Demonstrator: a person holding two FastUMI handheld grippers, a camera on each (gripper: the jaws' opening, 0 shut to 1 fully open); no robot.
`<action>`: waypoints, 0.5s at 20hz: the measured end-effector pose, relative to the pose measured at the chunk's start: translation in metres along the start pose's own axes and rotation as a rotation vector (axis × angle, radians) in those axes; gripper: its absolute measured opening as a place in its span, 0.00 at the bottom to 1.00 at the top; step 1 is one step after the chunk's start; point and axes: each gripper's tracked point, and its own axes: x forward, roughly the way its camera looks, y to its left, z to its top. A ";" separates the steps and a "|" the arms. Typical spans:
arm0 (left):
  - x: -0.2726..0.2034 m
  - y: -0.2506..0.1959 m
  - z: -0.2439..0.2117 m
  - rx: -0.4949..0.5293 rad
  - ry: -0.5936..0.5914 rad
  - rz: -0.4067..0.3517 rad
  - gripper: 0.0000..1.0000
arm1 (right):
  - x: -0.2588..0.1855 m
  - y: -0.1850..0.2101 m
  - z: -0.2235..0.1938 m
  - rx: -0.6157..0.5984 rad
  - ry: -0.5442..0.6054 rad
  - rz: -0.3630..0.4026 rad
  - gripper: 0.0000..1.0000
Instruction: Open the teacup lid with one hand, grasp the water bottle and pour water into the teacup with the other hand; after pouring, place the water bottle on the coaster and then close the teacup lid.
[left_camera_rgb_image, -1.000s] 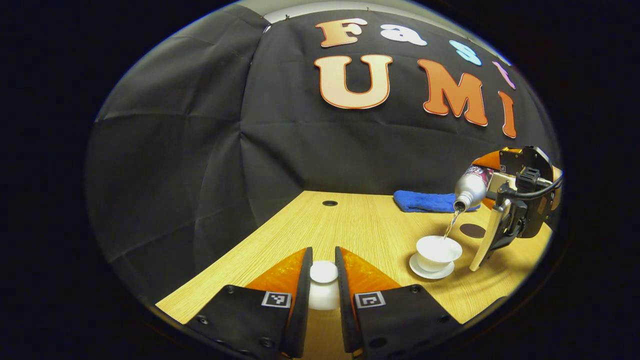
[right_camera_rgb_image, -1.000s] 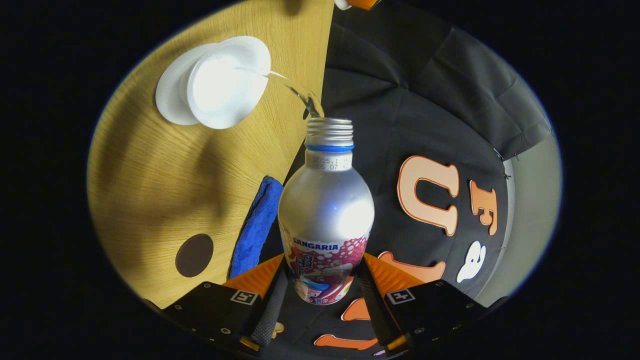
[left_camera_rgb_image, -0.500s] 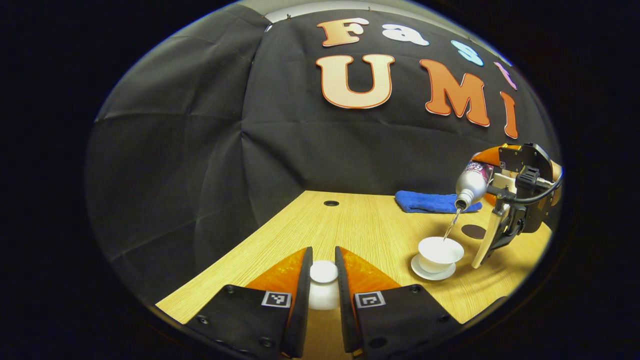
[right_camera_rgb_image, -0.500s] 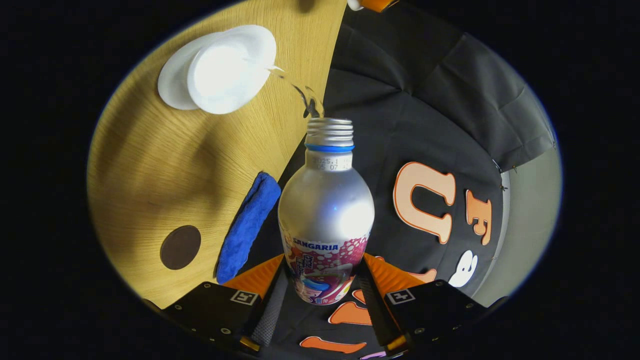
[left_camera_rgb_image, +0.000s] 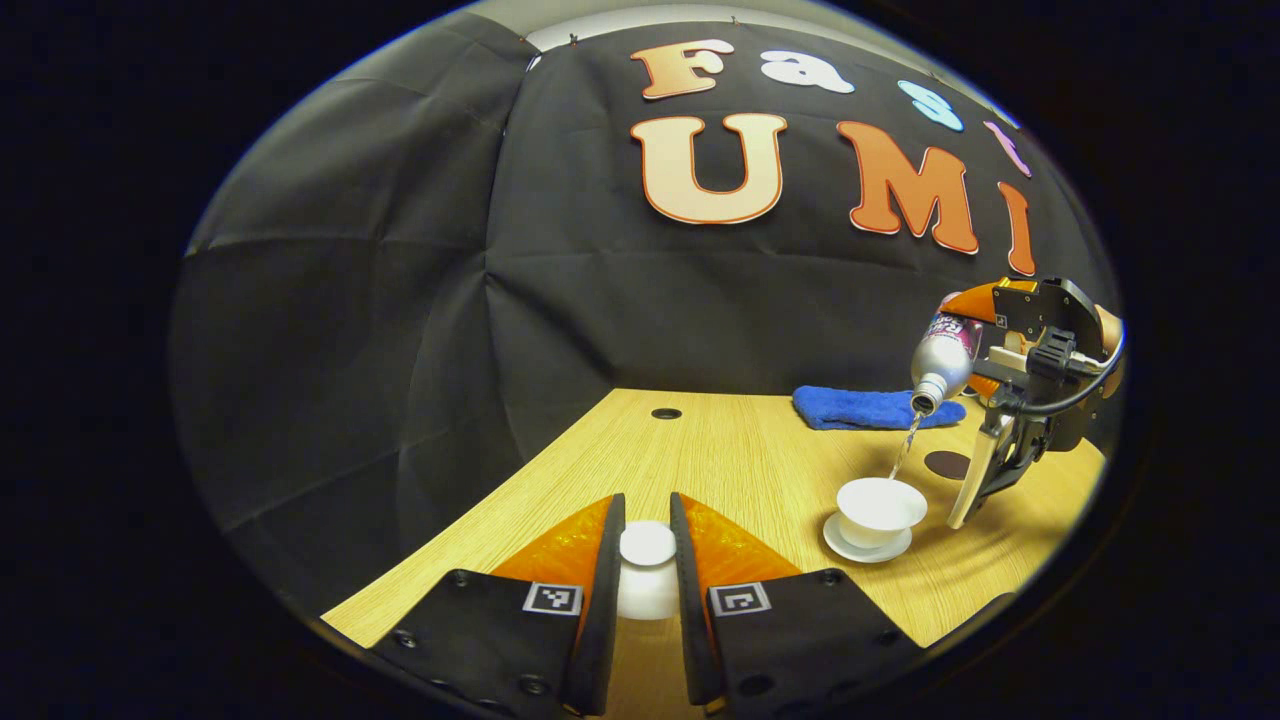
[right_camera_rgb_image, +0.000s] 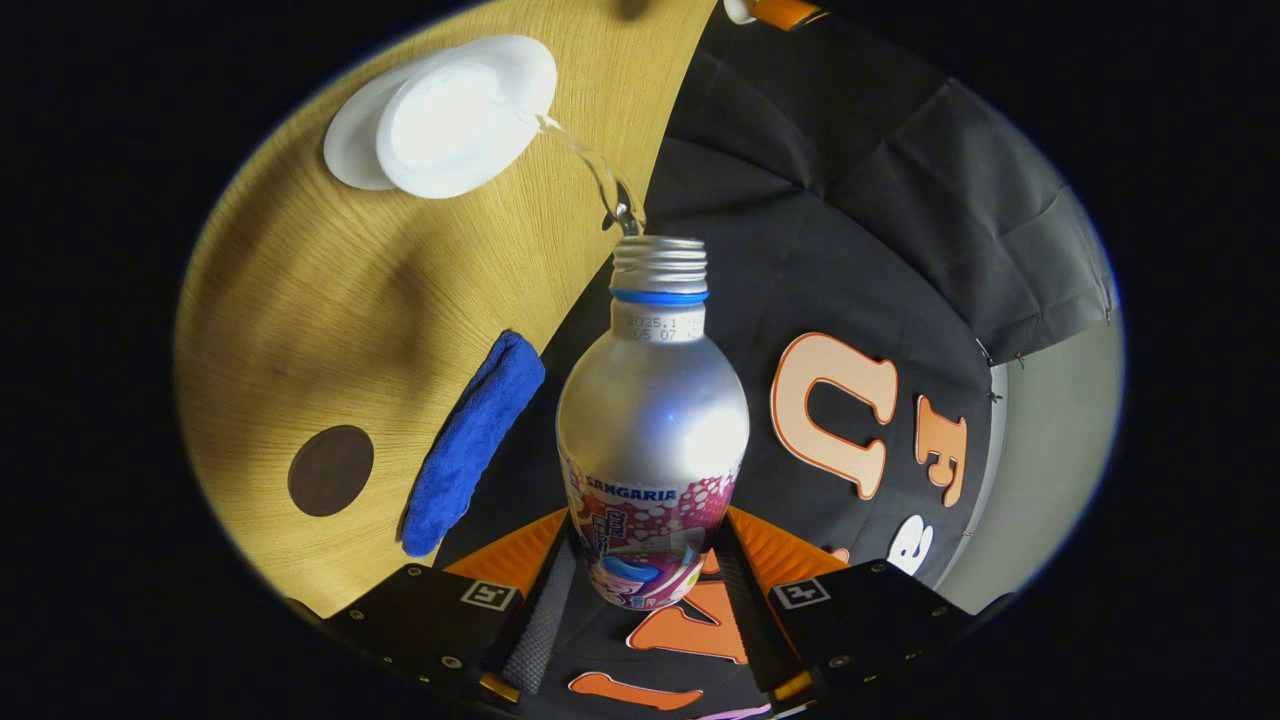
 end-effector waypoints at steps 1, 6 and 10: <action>0.000 0.001 0.001 -0.001 0.001 0.001 0.36 | 0.000 0.000 0.001 -0.009 -0.003 -0.001 0.77; 0.001 0.000 -0.001 0.001 0.005 0.003 0.28 | -0.002 0.013 0.006 -0.048 -0.010 0.009 0.77; 0.002 0.001 -0.004 -0.005 0.013 0.003 0.32 | -0.004 0.012 0.013 -0.083 -0.029 -0.007 0.77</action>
